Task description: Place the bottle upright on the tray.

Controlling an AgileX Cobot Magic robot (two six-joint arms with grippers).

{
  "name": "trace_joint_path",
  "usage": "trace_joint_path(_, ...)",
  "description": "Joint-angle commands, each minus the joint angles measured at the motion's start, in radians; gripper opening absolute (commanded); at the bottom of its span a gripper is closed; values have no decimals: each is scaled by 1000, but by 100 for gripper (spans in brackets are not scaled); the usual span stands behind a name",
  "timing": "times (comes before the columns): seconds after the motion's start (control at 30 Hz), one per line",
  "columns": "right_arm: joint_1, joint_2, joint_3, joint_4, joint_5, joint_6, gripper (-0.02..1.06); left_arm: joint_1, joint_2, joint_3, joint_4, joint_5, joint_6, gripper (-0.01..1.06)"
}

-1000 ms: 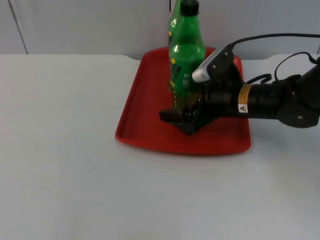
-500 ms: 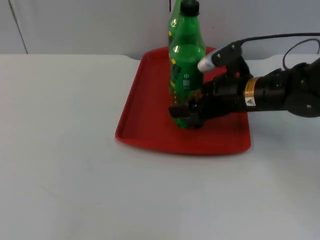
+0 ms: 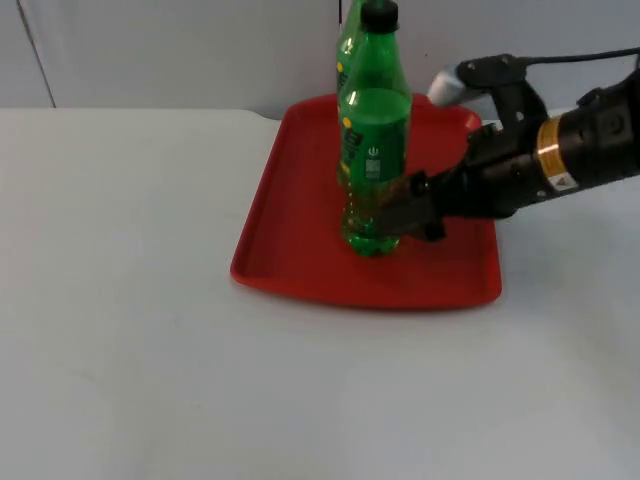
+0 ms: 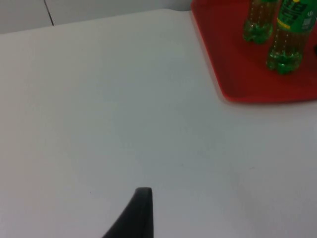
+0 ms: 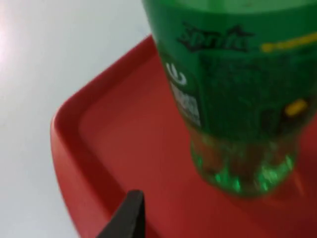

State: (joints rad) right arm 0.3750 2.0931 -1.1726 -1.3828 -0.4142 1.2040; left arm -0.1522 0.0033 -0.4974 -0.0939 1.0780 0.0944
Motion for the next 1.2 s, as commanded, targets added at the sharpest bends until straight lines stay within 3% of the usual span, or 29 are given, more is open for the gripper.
trace_joint_path(0.0, -3, -60, 25, -147, 24, 164, 105, 3, -3, 4, 2, -1, -6, 105)
trace_joint_path(0.03, -3, -95, 36, -227, 29, 251, 105, 3, -3, 4, 2, -1, -6, 105)
trace_joint_path(0.07, -3, -95, 36, -227, 29, 251, 105, 3, -3, 4, 2, -1, -6, 105)
trace_joint_path(0.13, -3, -150, 54, -362, 29, 448, 105, 3, -3, 4, 2, -1, -6, 105)
trace_joint_path(0.17, -4, -180, 69, -362, 29, 481, 105, 3, -3, 4, 2, -1, -6, 105)
trace_joint_path(0.47, -4, -389, 211, -362, 29, 512, 105, 3, -3, 4, 2, -1, -6, 105)
trace_joint_path(0.6, -4, -462, 214, -362, 35, 420, 105, 3, -3, 4, 2, -1, -6, 105)
trace_joint_path(0.8, -4, -656, 197, -362, 242, 361, 105, 3, -3, 4, 2, -1, -6, 105)
trace_joint_path(0.9, -4, -747, 197, -362, 404, 452, 105, 3, -3, 4, 2, -1, -6, 105)
trace_joint_path(1.1, -4, -831, 206, -356, 510, 480, 105, 3, -3, 4, 2, -1, -6, 105)
trace_joint_path(1.17, -4, -854, 208, -297, 539, 476, 105, 3, -3, 4, 2, -1, -6, 105)
